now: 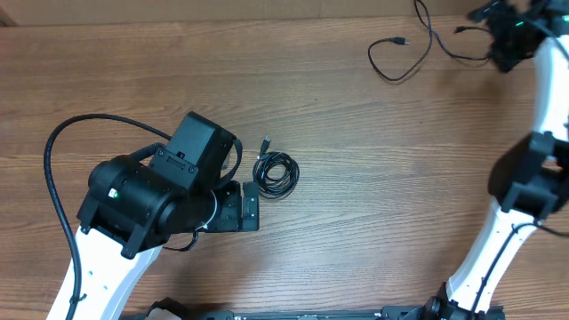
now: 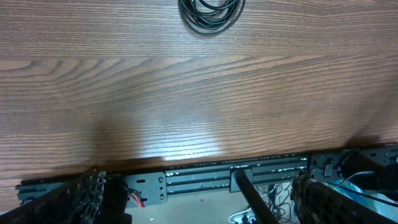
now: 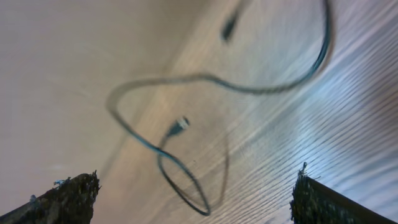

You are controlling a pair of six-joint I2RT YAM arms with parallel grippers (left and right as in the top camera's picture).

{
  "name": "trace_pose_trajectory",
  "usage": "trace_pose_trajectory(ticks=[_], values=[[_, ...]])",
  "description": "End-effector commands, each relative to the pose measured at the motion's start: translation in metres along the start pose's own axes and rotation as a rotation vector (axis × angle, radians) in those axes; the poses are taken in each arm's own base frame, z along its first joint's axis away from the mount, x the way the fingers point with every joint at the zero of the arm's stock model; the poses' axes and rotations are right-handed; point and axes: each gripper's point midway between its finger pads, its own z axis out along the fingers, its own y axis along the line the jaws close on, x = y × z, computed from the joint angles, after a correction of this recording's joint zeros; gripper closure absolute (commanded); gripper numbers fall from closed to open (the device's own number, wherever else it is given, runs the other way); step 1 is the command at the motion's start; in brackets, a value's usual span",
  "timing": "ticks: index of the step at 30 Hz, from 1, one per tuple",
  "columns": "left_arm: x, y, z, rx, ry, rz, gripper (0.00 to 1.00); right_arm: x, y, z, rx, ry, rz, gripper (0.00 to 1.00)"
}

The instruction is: Untangle cables

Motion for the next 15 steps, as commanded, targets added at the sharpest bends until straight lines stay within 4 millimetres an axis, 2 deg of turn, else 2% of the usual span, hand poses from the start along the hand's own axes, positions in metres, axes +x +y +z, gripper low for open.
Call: trace_pose_trajectory(ticks=[1, 3, 8, 11, 15], values=[[0.0, -0.001, 0.0, 0.004, 0.007, 0.003, 0.01, -0.023, 0.007, -0.043, -0.012, -0.09, -0.027, 0.0], [0.0, -0.001, 0.0, 0.004, 0.007, 0.003, 0.0, -0.024, -0.002, -0.046, 0.007, -0.085, -0.01, 0.0], [0.0, -0.001, 0.0, 0.004, 0.007, 0.003, 0.0, -0.024, -0.046, -0.042, 0.188, -0.095, 0.036, 0.0], [0.0, -0.001, 0.0, 0.004, 0.007, 0.003, 0.0, -0.021, -0.054, -0.038, 0.221, -0.084, 0.02, 0.0], [0.0, -0.001, 0.0, 0.004, 0.007, 0.002, 0.0, -0.014, -0.049, -0.033, 0.212, -0.064, -0.004, 0.0]])
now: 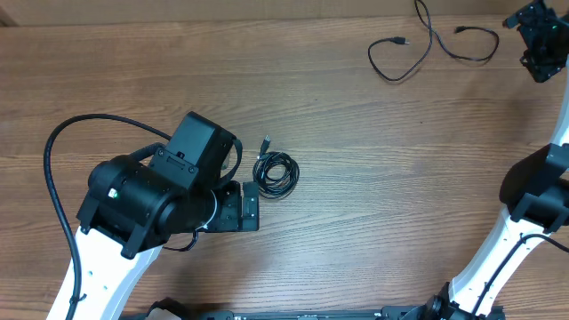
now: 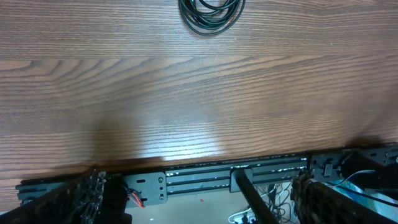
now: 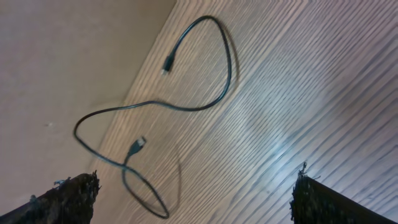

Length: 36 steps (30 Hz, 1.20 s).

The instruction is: Untangle cables

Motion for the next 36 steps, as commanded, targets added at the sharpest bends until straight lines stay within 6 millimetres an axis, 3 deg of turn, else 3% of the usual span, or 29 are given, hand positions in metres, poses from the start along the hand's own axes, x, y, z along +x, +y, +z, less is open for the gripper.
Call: trace_pose_trajectory(ticks=[1, 6, 18, 19, 21, 25, 31, 36], values=[[0.0, -0.001, 0.0, 0.004, 0.006, 0.002, 0.0, 0.007, 0.005, 0.009, 0.005, 0.01, -0.071, 0.0], [0.0, -0.001, 0.0, 0.004, 0.006, 0.002, 0.01, 0.033, 0.044, 0.012, -0.117, 0.065, -0.3, 0.0], [-0.001, -0.001, 0.0, 0.002, 0.002, 0.006, 0.0, 0.086, 0.062, 0.017, -0.097, 0.189, -0.335, 0.0], [-0.001, -0.001, 0.0, 0.001, 0.0, 0.006, 0.0, 0.092, 0.062, 0.019, -0.093, 0.202, -0.344, 0.04], [-0.002, -0.001, 0.0, 0.002, -0.004, 0.007, 0.0, 0.107, 0.065, 0.024, -0.085, 0.234, -0.37, 0.2], [-0.003, -0.002, 0.0, 0.004, -0.006, 0.007, 0.01, 0.135, 0.06, 0.044, -0.022, 0.265, -0.411, 0.4], [-0.001, -0.001, 0.0, 0.001, -0.002, 0.007, 0.0, 0.169, 0.047, 0.083, 0.04, 0.283, -0.381, 0.44], [-0.002, -0.001, 0.0, 0.001, -0.002, 0.006, 0.0, 0.19, 0.054, 0.104, -0.044, 0.308, -0.381, 0.5]])
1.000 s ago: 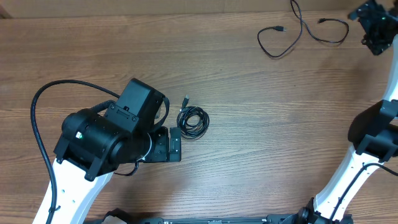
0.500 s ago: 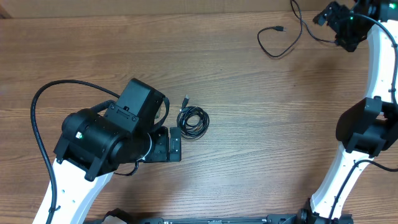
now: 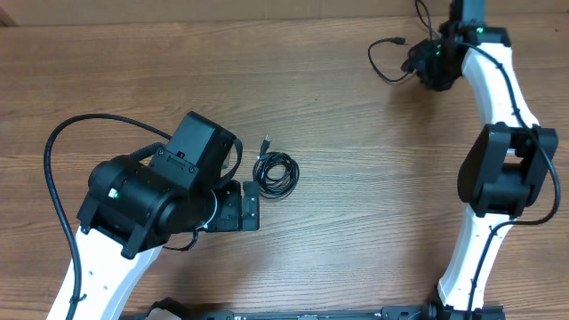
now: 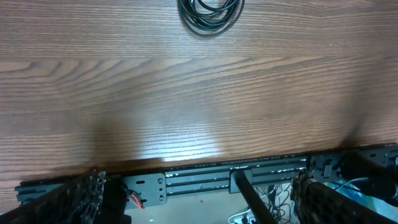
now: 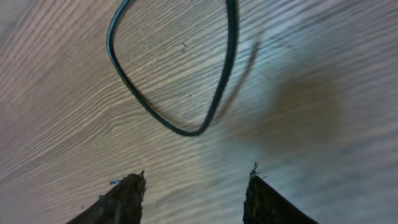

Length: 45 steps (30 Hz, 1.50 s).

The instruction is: Untangle cables

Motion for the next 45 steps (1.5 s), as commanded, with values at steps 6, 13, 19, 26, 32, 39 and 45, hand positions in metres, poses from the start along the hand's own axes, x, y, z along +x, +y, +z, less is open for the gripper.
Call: trace_pose_trajectory(ticks=[6, 13, 19, 26, 32, 39, 45], values=[[-0.001, -0.001, 0.0, 0.0, 0.001, 0.006, 0.0, 0.003, -0.008, 0.029, -0.031, -0.027, 0.117, 0.52], [-0.001, -0.001, 0.0, 0.0, 0.0, 0.006, 0.0, 0.01, -0.017, 0.052, -0.047, -0.049, 0.154, 0.61], [-0.001, -0.001, 0.0, 0.0, 0.0, 0.006, 0.0, 0.006, -0.011, 0.054, -0.065, -0.073, 0.14, 0.74], [-0.001, 0.0, 0.0, -0.001, 0.001, 0.006, 0.0, 0.006, 0.005, 0.056, -0.089, -0.093, 0.11, 0.74], [-0.001, 0.0, 0.0, -0.001, 0.002, 0.006, 0.0, 0.007, 0.008, 0.06, -0.034, -0.13, 0.087, 0.74], [0.0, 0.0, 0.0, -0.004, 0.006, 0.006, 0.0, 0.008, 0.007, 0.061, -0.013, -0.139, 0.084, 0.73], [0.001, 0.0, 0.0, -0.004, 0.006, 0.006, 0.0, 0.007, -0.003, 0.061, 0.039, -0.153, 0.09, 0.69]])
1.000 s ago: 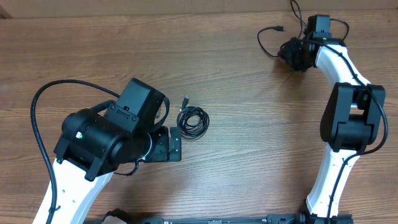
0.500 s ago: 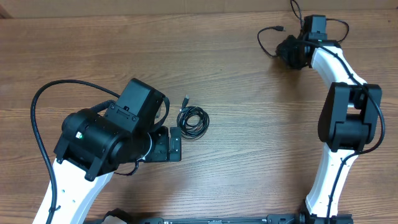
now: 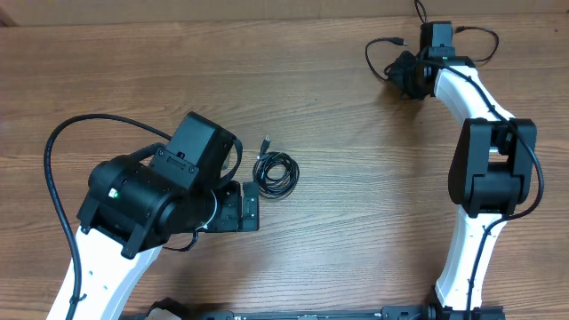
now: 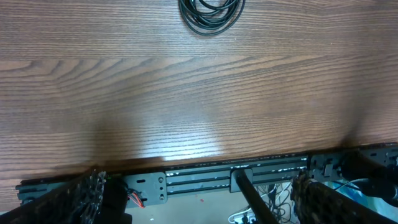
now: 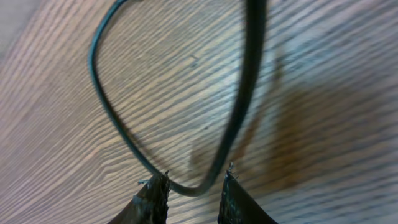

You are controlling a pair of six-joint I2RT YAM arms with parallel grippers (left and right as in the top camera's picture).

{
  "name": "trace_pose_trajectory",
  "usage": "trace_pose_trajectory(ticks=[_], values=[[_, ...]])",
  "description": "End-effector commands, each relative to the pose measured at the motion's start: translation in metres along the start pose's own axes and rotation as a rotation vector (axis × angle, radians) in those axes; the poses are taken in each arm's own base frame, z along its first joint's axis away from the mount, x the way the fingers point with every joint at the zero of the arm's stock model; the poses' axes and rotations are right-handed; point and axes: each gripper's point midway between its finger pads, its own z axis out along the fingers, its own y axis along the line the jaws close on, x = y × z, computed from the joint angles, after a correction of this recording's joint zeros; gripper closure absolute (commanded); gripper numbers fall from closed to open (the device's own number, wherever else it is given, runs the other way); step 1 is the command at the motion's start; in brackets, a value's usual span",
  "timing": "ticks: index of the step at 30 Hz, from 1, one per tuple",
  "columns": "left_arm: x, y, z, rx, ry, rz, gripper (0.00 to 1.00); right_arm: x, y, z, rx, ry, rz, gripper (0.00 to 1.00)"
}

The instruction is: Untangle cables

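Observation:
A loose black cable (image 3: pixel 370 60) with plugs at its ends lies along the table's far edge. Its bend (image 5: pixel 199 186) sits between the fingertips of my right gripper (image 5: pixel 191 194), which is low over the wood and narrowed, with a gap still showing on either side of the cable. In the overhead view the right gripper (image 3: pixel 405 75) is over that loop. A tightly coiled black cable (image 3: pixel 276 173) lies mid-table, also seen as the coil (image 4: pixel 211 12) at the top of the left wrist view. My left gripper (image 4: pixel 202 199) is wide open over the table's front edge, holding nothing.
The bulky left arm (image 3: pixel 151 196) fills the front left of the table, with its own thick black hose (image 3: pixel 53 169) arching over the wood. The table's front edge (image 4: pixel 186 163) has a metal rail and floor wiring below it.
My right gripper has shifted left and lower along the far loose cable, and its fingers have narrowed around the bend of the loop. The left arm and coil have not moved.
My right gripper was high at the far right corner, wide open, looking down on the loose cable. Then it was farther right, off the cable. Later it was over the cable's loop, half closed. Now its fingers flank the bend. The left arm stayed still.

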Motion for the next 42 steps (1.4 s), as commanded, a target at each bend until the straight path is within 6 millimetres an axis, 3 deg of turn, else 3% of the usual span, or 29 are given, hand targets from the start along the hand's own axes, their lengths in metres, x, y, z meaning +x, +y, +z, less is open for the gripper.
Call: trace_pose_trajectory(ticks=[1, 11, 17, 21, 25, 30, 32, 38, 42], values=[[0.0, 0.0, 0.0, -0.002, 0.003, 0.006, 0.0, 0.001, -0.013, 0.005, 0.054, -0.015, 0.008, 0.69], [0.0, 0.0, 0.0, -0.002, 0.003, 0.006, 0.0, -0.002, -0.011, 0.005, 0.045, -0.027, 0.028, 0.8], [0.0, 0.0, 0.0, -0.002, 0.003, 0.006, 0.0, -0.007, -0.006, 0.005, 0.023, -0.045, 0.075, 0.96], [0.0, 0.0, 0.0, -0.002, 0.003, 0.006, 0.0, -0.01, 0.01, 0.005, -0.06, -0.045, 0.068, 0.96], [0.0, 0.0, 0.0, -0.002, 0.003, 0.006, 0.01, -0.025, 0.04, -0.003, -0.211, -0.06, 0.062, 0.96], [0.0, 0.0, 0.0, -0.002, 0.003, 0.006, 0.01, -0.04, 0.046, -0.013, -0.24, -0.081, 0.097, 0.96], [0.0, 0.0, 0.0, -0.002, 0.003, 0.006, 0.01, -0.039, 0.041, -0.012, -0.229, -0.075, 0.093, 0.88], [0.0, 0.0, 0.0, -0.002, 0.003, 0.006, 0.0, -0.037, 0.014, -0.013, -0.142, -0.052, 0.004, 0.36], [0.0, 0.0, 0.0, -0.002, 0.003, 0.006, 0.0, -0.054, -0.007, -0.032, -0.109, -0.056, 0.037, 0.3]])
